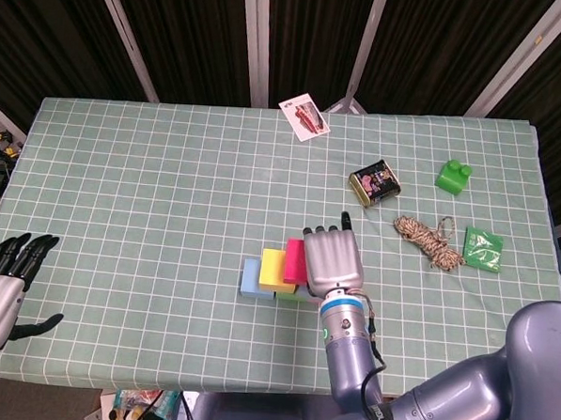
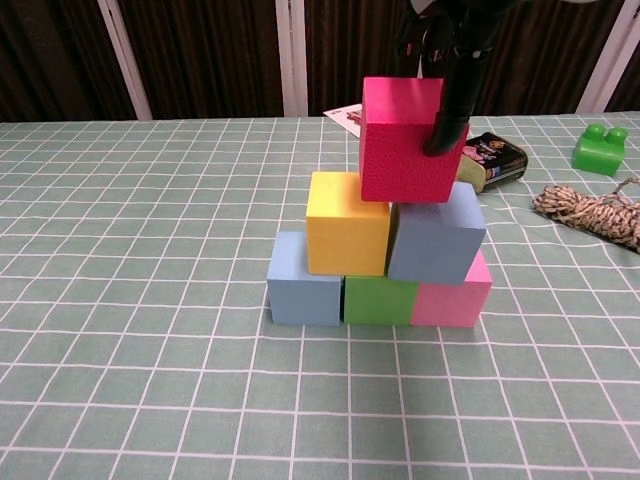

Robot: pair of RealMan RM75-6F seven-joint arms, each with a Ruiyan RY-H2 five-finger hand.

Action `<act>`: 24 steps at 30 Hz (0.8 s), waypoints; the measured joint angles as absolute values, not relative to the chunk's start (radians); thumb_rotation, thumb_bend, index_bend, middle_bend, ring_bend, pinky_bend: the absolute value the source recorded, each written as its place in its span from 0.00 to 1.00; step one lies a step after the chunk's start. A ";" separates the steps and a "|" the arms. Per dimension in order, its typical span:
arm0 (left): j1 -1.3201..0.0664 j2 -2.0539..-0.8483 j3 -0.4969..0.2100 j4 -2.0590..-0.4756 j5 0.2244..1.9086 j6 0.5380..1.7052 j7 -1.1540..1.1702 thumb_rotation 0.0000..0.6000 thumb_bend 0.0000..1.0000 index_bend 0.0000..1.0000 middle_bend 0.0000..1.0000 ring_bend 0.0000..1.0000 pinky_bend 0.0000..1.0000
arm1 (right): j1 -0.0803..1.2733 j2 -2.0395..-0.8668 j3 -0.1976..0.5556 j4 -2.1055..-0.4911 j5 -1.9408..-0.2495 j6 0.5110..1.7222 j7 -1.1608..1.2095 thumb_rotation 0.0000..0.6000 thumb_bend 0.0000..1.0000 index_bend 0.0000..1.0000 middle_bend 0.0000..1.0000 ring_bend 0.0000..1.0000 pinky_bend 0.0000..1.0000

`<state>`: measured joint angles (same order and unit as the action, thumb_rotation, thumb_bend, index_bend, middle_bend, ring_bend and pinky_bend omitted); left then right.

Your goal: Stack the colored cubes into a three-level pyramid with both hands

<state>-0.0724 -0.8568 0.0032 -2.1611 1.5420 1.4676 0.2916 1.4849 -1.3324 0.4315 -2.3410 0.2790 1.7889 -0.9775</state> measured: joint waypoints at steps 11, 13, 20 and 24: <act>-0.072 -0.852 0.003 -2.160 1.542 1.467 0.283 1.00 0.06 0.00 0.06 0.00 0.00 | 1.470 -1.364 0.465 -2.334 0.285 1.810 -1.020 1.00 0.33 0.45 0.58 0.35 0.09; -0.072 -0.852 0.003 -2.160 1.542 1.467 0.281 1.00 0.06 0.00 0.06 0.00 0.00 | 1.467 -1.370 0.468 -2.332 0.285 1.813 -1.026 1.00 0.33 0.45 0.58 0.35 0.09; -0.072 -0.850 0.003 -2.158 1.541 1.466 0.279 1.00 0.07 0.00 0.06 0.00 0.00 | 1.456 -1.385 0.475 -2.321 0.278 1.820 -1.050 1.00 0.33 0.45 0.58 0.35 0.09; -0.073 -0.850 0.002 -2.156 1.539 1.465 0.276 1.00 0.06 0.00 0.06 0.00 0.00 | 1.454 -1.389 0.477 -2.319 0.269 1.827 -1.063 1.00 0.33 0.45 0.58 0.35 0.10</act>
<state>-0.0726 -0.8502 0.0023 -2.1562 1.5392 1.4648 0.2759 1.4537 -1.3886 0.4771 -2.3191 0.2689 1.8269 -1.0631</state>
